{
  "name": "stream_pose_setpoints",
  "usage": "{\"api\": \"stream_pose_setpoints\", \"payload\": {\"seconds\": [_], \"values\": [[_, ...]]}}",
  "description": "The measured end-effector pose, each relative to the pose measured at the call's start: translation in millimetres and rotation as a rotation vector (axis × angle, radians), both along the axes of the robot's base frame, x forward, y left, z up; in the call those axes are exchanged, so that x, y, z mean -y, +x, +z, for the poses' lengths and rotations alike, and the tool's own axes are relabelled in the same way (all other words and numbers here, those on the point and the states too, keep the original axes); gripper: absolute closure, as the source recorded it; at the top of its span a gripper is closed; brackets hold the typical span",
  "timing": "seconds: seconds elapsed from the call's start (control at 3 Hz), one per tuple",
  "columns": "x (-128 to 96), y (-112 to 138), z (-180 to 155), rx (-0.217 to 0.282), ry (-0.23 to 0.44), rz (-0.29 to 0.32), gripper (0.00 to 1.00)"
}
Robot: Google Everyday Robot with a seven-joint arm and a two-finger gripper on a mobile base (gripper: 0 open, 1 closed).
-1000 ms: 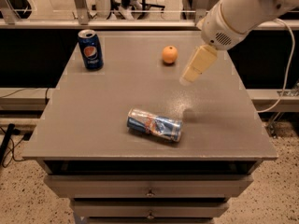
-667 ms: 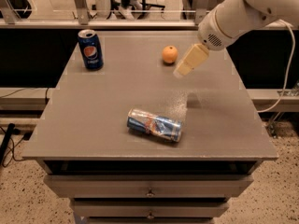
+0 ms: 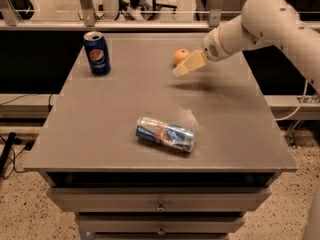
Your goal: Pick orange
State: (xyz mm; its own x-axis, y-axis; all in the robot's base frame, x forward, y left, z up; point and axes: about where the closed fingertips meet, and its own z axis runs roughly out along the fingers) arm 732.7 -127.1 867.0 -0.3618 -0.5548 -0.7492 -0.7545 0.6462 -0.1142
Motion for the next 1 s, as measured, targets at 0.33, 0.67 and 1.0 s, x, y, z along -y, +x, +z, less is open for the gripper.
{"api": "stream_pose_setpoints", "payload": {"seconds": [0.33,0.67,1.0], "values": [[-11,20,-18,-0.039,0.123,0.008,0.00],[-13,35,-10,-0.031,0.251,0.022,0.00],[-15,39,-2,-0.020,0.292,0.038,0.00]]}}
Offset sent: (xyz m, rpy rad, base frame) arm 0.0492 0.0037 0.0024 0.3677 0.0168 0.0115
